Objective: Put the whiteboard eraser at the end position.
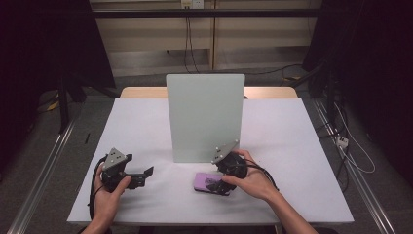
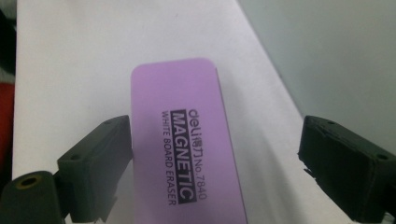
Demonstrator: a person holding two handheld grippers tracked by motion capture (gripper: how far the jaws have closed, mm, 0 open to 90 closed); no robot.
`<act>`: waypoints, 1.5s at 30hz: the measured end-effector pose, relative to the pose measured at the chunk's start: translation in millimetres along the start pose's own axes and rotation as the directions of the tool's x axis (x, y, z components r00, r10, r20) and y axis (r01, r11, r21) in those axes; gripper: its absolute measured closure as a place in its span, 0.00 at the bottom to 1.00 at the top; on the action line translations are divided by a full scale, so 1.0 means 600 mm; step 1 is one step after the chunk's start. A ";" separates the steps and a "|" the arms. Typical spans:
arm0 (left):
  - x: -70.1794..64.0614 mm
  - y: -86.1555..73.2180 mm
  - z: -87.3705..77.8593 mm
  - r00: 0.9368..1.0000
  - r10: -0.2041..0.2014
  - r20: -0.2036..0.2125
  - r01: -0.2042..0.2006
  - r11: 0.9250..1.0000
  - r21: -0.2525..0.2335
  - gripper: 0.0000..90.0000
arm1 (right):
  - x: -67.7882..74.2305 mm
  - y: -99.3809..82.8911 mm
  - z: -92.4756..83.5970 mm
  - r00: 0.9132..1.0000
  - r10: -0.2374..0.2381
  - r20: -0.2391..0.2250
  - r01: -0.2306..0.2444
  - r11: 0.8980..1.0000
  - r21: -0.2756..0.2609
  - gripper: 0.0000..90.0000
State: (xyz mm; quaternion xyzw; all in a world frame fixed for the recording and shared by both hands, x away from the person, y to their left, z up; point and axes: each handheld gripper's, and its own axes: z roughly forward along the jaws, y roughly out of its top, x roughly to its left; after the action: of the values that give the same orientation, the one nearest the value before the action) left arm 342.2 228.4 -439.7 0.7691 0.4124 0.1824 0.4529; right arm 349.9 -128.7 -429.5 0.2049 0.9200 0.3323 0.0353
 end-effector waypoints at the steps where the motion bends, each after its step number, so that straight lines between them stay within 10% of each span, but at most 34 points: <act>1: 0.000 0.000 0.000 1.000 -0.001 0.000 0.001 1.000 0.000 0.06 | -0.002 0.000 -0.003 1.000 0.005 0.002 -0.005 1.000 -0.015 0.11; 15: 0.000 -0.001 -0.002 1.000 -0.002 -0.007 0.002 1.000 -0.002 0.06 | -0.006 -0.006 -0.027 0.994 0.096 0.056 -0.089 0.989 -0.115 0.09; 30: -0.003 -0.001 -0.004 1.000 0.011 -0.018 -0.011 1.000 -0.003 0.05 | -0.022 -0.062 -0.071 0.932 0.306 0.195 -0.249 0.930 -0.270 0.10; 45: -0.010 -0.001 -0.003 0.999 0.027 -0.017 -0.027 1.000 0.002 0.05 | -0.022 -0.129 -0.110 0.875 0.404 0.267 -0.311 0.891 -0.330 0.11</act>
State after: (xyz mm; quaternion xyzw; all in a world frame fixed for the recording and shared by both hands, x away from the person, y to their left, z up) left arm 337.1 224.6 -438.8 0.7735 0.4057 0.1948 0.4464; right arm 321.2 -227.1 -427.8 0.4182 0.7908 0.4196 0.1538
